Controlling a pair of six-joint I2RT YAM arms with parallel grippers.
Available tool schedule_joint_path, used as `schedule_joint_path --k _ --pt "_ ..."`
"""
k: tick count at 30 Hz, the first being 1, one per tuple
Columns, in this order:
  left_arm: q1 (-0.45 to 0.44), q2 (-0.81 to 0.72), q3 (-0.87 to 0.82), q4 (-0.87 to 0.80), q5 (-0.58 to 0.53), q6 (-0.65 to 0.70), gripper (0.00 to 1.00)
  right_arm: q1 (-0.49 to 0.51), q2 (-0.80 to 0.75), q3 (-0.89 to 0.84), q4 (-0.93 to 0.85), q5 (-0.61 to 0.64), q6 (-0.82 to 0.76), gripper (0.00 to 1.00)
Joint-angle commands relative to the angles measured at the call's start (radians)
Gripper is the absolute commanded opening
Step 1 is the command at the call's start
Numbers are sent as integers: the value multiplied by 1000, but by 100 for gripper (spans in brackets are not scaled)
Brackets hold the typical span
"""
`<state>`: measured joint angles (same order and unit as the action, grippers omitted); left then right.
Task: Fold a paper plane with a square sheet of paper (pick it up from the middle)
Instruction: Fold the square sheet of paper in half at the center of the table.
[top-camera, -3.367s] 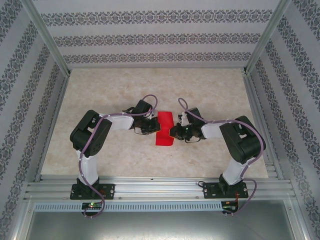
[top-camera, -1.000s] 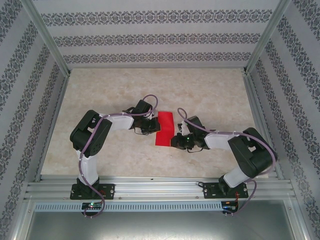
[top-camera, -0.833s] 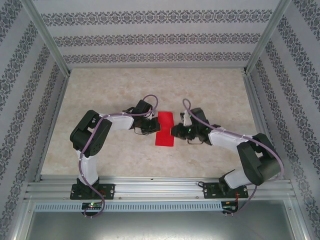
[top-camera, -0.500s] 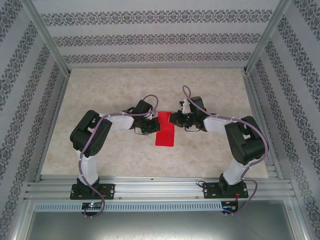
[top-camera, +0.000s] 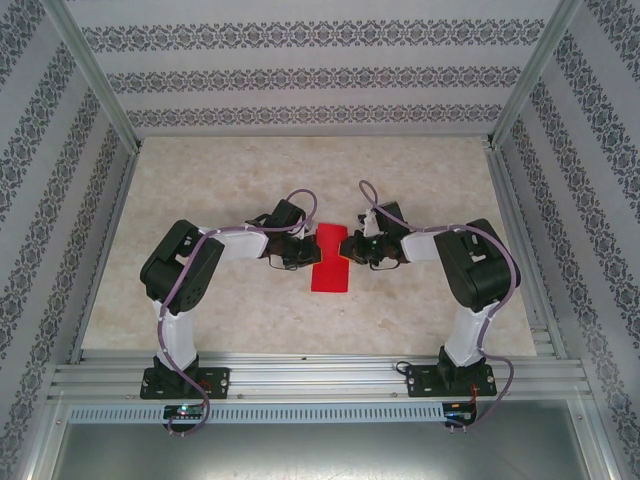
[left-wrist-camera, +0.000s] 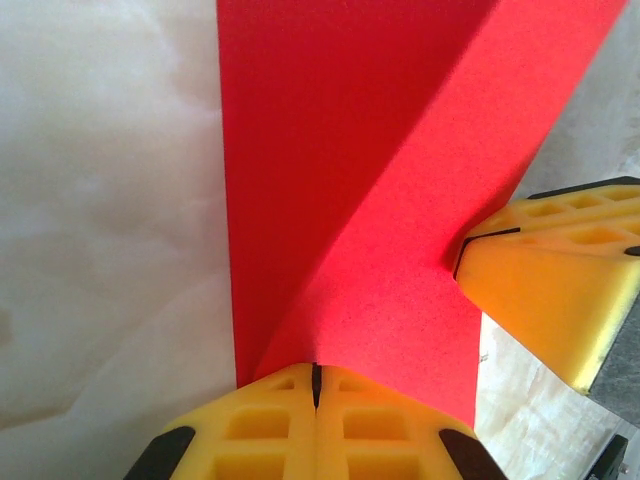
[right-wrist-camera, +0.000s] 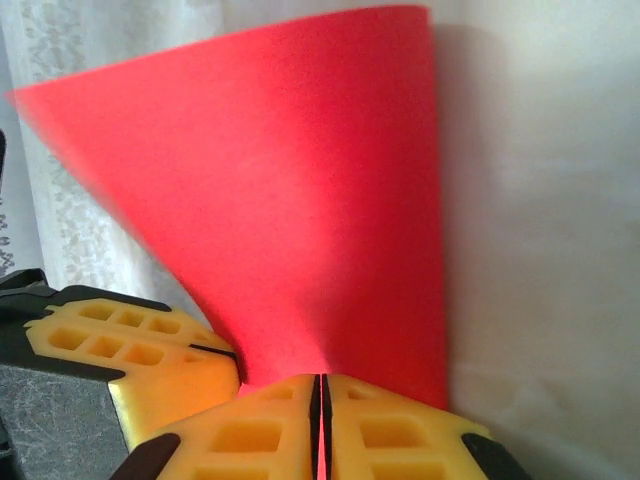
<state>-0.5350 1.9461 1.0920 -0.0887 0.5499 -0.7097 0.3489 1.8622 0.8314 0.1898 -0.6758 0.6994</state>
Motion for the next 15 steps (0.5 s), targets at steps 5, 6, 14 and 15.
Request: schedule_joint_path --k 5,6,14,15 --pt "-14 42 -9 -125 -23 38 0 -11 -75 4 12 -33 9 14" --pt "-15 43 -9 -127 -22 40 0 -15 -89 20 6 -44 9 13" --pt "-15 40 -9 -132 -24 47 0 -31 -31 98 -38 -76 -23 12" --pt "-14 39 -10 -134 -23 48 0 -33 -16 106 -41 -74 -25 12"
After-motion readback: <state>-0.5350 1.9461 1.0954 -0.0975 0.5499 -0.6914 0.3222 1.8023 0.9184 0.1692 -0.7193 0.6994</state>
